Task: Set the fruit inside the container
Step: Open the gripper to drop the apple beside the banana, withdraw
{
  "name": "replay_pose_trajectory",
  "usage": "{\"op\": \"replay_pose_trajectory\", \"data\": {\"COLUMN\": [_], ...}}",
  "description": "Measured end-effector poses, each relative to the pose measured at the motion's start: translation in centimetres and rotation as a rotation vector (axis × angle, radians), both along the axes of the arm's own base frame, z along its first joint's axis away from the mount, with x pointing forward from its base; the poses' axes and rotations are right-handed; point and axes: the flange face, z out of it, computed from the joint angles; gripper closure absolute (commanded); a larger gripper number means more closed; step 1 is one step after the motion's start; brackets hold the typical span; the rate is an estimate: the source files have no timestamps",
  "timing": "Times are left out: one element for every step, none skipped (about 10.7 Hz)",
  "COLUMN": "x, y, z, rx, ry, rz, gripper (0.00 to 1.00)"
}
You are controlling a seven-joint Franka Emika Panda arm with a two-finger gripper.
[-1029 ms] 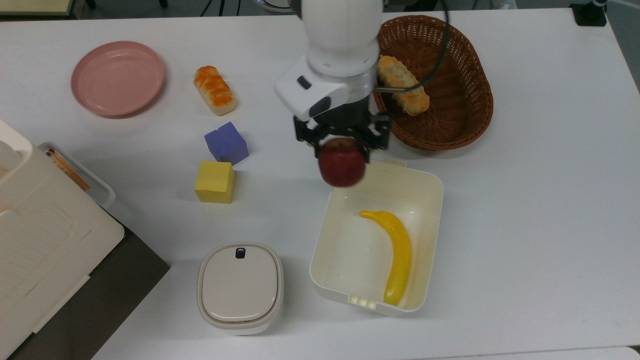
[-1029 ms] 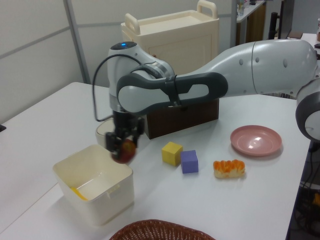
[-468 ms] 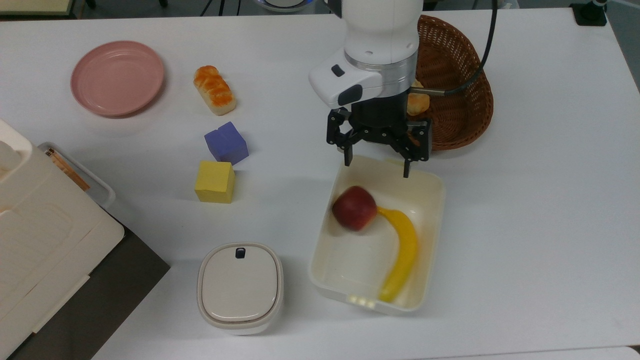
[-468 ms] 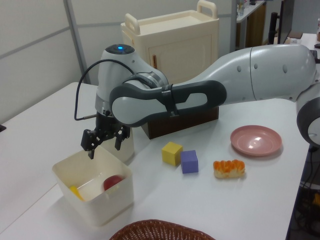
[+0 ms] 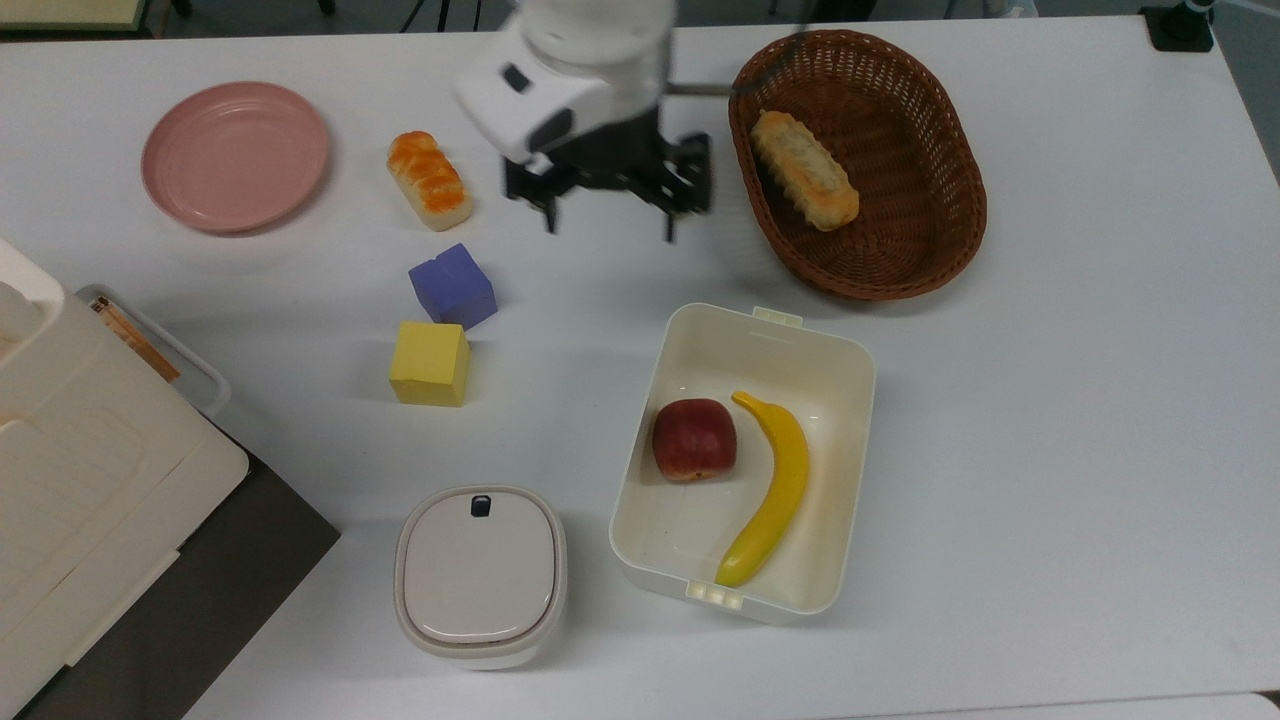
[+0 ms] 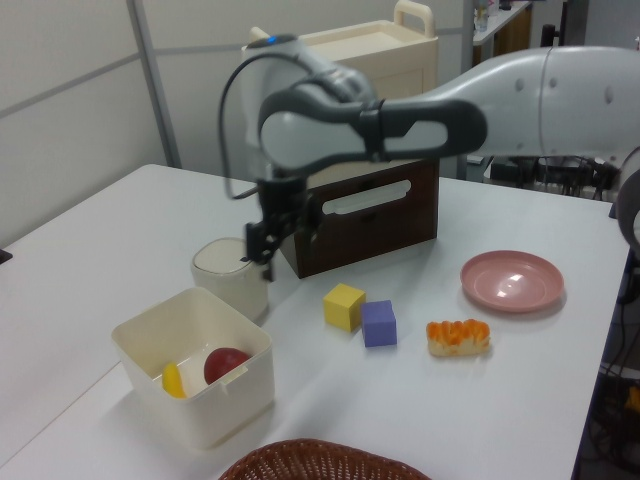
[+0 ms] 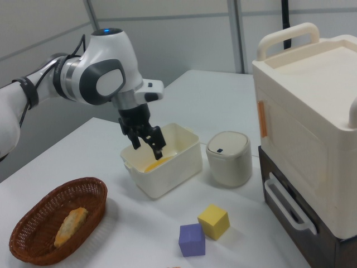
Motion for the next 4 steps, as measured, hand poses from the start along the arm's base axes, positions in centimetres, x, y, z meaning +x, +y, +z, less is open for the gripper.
{"op": "replay_pose_trajectory", "data": {"x": [-0.5, -0.6, -0.7, -0.9], "y": [-2.4, -4.0, -5.7, -7.3], "z": [0.4, 0.2, 0.2, 0.6], "rx": [-0.030, -0.044, -0.048, -0.056], "ry": [0.026, 0.047, 0.056, 0.057], "rz": [0.059, 0.069, 0.063, 0.052], "gripper": [0.00, 0.00, 0.00, 0.00]}}
